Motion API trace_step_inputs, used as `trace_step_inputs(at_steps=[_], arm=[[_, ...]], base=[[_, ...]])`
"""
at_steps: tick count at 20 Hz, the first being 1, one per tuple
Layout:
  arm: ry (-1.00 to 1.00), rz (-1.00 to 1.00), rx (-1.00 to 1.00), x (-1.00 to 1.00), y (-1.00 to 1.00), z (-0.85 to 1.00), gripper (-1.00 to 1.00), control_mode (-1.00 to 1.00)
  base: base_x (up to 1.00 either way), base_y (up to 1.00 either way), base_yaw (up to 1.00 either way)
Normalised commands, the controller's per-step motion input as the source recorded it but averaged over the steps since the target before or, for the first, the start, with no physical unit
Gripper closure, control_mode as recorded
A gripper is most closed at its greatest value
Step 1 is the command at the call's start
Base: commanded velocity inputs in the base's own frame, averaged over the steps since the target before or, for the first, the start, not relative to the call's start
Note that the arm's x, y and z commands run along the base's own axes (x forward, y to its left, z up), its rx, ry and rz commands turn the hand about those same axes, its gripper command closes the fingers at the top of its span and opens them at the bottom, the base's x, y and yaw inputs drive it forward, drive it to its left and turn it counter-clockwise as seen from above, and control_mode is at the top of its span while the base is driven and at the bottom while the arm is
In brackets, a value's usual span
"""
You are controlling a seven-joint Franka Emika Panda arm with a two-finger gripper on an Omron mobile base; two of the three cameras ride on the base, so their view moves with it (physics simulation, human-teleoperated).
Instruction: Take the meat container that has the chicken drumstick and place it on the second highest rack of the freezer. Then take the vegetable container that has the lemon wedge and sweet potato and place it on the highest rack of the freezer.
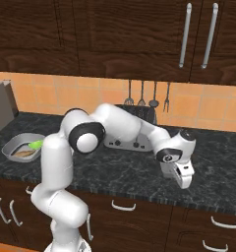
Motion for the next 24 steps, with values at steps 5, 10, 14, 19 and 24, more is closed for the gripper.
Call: trace_step_inputs(at_steps=[5,10,14,19,24], arm=[[-0.07,-0.01,0.0,-0.57,-0.17,0.34,1.0,-1.0],[-0.21,-0.05,0.0,-0.39,0.0,0.43,1.0,-1.0],[-0.19,-0.05,0.0,-0.44,0.1,0.76,1.0,-1.0],[-0.15,-0.09,-0.04,-0.28,0.33,0.8,1.0,-1.0],[-0.02,-0.13,-0.16,-0.18,0.92,0.66,1.0,-1.0]], base=[[0.0,0.0,0.0],[0.0,0.0,0.0],[0.0,0.0,0.0],[0.0,0.0,0.0],[0.0,0.0,0.0]])
